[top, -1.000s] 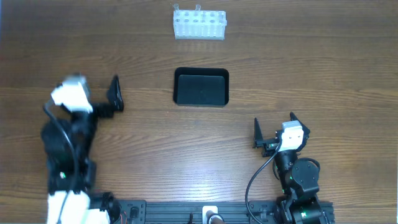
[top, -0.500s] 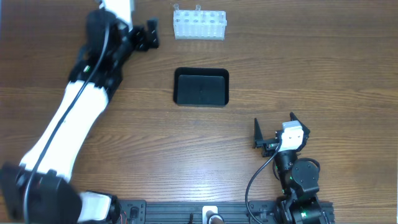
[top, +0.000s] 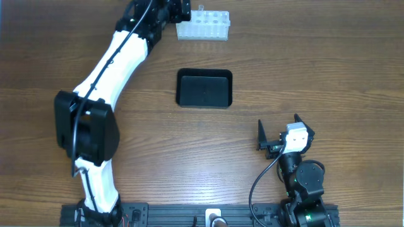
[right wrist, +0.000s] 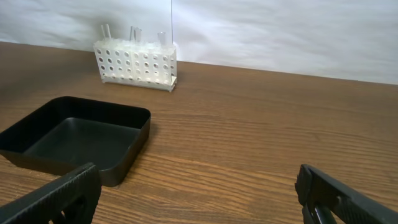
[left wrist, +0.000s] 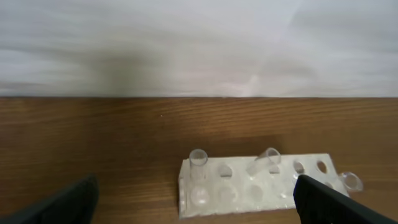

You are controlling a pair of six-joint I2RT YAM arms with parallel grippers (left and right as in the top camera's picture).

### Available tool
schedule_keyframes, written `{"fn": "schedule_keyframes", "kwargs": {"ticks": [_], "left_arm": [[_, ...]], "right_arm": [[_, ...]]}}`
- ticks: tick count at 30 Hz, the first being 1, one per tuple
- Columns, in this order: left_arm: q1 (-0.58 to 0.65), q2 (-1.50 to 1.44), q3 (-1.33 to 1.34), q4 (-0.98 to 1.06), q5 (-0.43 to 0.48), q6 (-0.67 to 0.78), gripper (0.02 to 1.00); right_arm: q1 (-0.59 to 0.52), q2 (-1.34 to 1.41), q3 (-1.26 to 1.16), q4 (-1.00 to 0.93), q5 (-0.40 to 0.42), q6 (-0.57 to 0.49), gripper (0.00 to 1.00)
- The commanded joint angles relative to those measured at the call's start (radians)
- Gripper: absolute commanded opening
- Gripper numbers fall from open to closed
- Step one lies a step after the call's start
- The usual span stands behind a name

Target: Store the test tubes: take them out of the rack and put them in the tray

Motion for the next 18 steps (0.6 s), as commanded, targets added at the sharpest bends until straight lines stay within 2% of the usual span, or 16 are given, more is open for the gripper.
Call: {"fn": "schedule_keyframes", "kwargs": {"ticks": [1,14,18], "left_arm": [[0.0,0.086,0.087,-0.005,-0.039,-0.035,0.998],[-0.01,0.28,0.25,-0.004,-0.041,-0.051,0.991],[-0.01,0.301,0.25,0.0,-0.04,-0.065,0.956]], "right_arm": [[0.005,-0.007,-0.01,0.003,-0.006,-0.004,0.991],[0.005,-0.007,-0.01,0.003,-0.006,-0.004,0.993],[0.005,-0.007,-0.01,0.003,-0.006,-0.004,0.993]]}}
